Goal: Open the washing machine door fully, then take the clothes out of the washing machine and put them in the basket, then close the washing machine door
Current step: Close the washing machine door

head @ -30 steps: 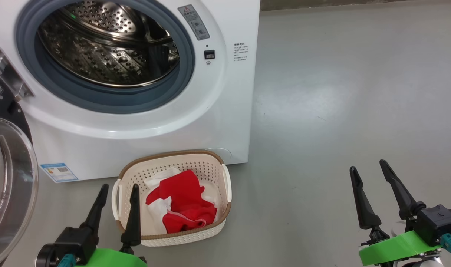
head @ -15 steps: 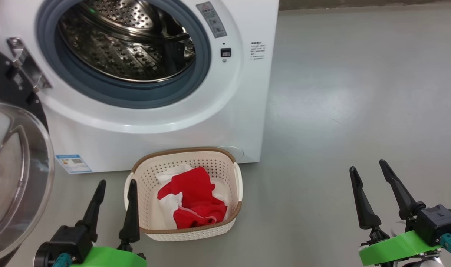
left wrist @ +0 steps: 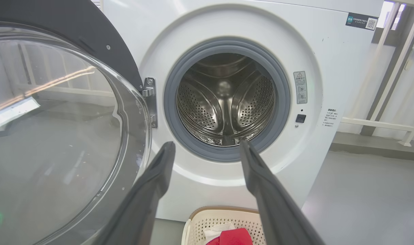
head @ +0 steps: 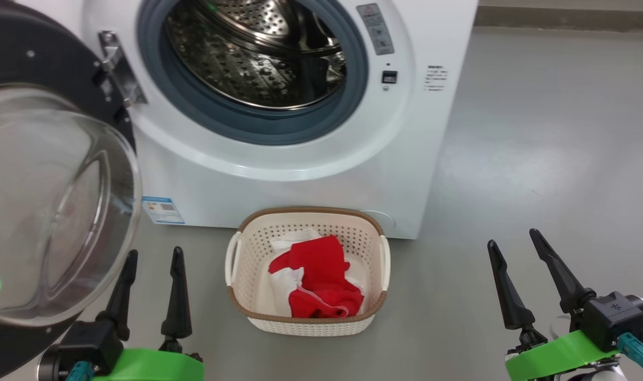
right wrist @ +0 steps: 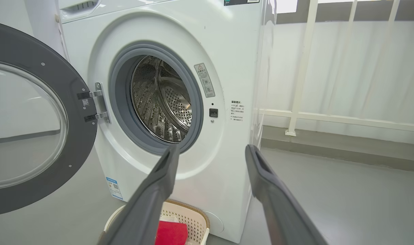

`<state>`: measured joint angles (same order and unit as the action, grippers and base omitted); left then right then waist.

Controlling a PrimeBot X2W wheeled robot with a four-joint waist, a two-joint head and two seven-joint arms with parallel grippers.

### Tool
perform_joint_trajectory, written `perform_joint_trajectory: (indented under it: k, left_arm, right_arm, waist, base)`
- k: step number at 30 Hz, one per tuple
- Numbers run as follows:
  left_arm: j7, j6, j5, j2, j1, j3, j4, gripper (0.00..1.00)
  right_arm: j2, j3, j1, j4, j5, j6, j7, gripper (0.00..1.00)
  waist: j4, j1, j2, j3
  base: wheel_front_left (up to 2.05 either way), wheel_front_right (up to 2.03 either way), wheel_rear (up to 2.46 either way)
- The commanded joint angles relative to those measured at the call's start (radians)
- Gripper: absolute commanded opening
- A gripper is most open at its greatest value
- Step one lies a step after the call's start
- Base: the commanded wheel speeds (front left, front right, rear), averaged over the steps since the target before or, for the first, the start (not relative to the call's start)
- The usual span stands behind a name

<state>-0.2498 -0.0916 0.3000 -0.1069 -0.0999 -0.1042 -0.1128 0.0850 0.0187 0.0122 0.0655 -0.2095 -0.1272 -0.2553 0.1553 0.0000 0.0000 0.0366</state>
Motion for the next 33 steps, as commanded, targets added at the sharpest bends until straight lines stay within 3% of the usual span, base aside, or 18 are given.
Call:
perform_joint_trajectory:
  k: [1,21,33]
  left_arm:
    - [-0.011,-0.011,-0.012,-0.010,-0.001,0.036,0.031,1.00]
    - [0.062,-0.062,-0.038,-0.037,0.051,0.021,0.132,1.00]
    - [0.098,-0.091,-0.049,-0.050,0.076,0.018,0.184,1.00]
  right_arm:
    - [0.010,0.028,-0.045,-0.020,-0.002,-0.003,-0.006,1.00]
    - [-0.007,0.080,-0.056,-0.018,-0.005,-0.003,-0.006,1.00]
    - [-0.017,0.084,-0.053,-0.021,-0.001,-0.003,-0.006,1.00]
  waist:
    - [0.046,0.0000,0.0000,-0.016]
    - [0.283,0.0000,0.0000,-0.052]
    - [0.355,0.0000,0.0000,-0.054]
  base:
    - [0.00,0.00,0.00]
    - [0.00,0.00,0.00]
    - [0.00,0.00,0.00]
